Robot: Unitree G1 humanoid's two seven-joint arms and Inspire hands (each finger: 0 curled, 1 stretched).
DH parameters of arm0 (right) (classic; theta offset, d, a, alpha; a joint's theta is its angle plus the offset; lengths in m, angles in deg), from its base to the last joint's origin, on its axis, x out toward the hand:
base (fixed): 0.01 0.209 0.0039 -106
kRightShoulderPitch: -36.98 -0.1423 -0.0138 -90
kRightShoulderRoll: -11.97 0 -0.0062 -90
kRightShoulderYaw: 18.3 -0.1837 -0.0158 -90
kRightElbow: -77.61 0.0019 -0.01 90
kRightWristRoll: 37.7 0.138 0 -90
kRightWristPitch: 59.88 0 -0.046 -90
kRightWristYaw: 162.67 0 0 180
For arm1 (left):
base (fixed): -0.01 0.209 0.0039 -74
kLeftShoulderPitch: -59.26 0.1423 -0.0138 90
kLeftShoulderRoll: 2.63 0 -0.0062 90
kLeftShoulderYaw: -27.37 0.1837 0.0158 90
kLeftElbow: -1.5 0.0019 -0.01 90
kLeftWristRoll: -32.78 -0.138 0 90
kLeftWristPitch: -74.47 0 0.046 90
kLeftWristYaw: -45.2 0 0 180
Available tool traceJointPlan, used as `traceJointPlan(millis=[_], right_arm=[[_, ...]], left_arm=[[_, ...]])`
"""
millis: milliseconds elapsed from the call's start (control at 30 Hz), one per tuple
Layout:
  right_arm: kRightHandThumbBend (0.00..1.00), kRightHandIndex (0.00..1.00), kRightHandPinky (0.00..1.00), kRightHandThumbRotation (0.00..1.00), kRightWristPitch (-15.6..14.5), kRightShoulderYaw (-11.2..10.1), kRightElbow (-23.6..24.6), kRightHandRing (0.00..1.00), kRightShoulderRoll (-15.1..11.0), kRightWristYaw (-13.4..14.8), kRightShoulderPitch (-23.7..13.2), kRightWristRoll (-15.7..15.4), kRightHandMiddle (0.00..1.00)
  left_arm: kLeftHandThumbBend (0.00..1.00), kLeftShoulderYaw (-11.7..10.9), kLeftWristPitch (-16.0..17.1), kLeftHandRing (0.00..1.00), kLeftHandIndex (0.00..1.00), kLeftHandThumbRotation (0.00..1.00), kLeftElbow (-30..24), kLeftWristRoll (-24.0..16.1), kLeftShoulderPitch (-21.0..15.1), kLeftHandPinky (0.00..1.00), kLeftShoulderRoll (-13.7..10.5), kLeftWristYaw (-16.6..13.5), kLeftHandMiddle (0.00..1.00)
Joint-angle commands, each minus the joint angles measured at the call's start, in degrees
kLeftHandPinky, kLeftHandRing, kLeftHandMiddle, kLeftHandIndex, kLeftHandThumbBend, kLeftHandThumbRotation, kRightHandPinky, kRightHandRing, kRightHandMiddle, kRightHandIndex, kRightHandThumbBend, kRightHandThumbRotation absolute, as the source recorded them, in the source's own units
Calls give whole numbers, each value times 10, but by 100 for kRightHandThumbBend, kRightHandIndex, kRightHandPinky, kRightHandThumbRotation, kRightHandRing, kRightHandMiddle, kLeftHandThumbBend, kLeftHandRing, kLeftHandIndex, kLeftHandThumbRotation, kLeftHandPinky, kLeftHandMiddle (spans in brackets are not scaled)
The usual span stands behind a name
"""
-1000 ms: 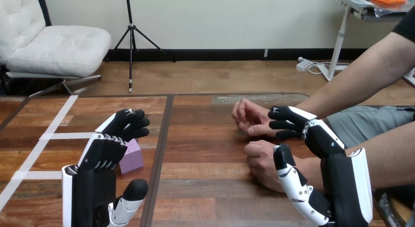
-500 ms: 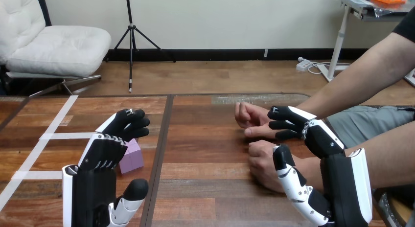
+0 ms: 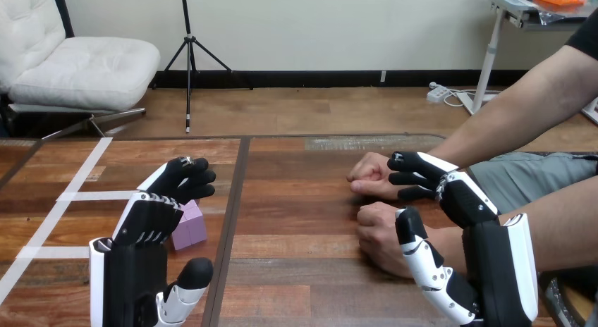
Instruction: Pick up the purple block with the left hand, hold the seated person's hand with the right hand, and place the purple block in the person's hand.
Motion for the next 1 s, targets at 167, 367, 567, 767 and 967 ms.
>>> traceJointPlan(millis=[167,367,567,767,967], right_arm=[[30,73,59,53,5,-1,9,68,3,1,-27,4,73],[31,73,60,53,4,-2,10,68,3,2,-26,1,73],[31,73,60,53,9,-5,5,68,2,5,-29,-3,73],[31,73,60,53,10,-7,4,68,2,7,-31,-6,73],[31,73,60,53,8,-2,4,68,1,2,-31,4,73]], left_arm=[[75,10,4,74,77,63,-2,8,-25,69,-8,5,77],[75,8,4,74,77,63,-2,9,-26,69,-7,6,77],[75,9,2,74,77,63,-4,10,-25,69,-8,7,77],[76,1,4,74,77,63,-3,1,-26,69,-6,4,77],[78,-3,-3,74,78,61,-9,0,-30,69,-13,3,78]])
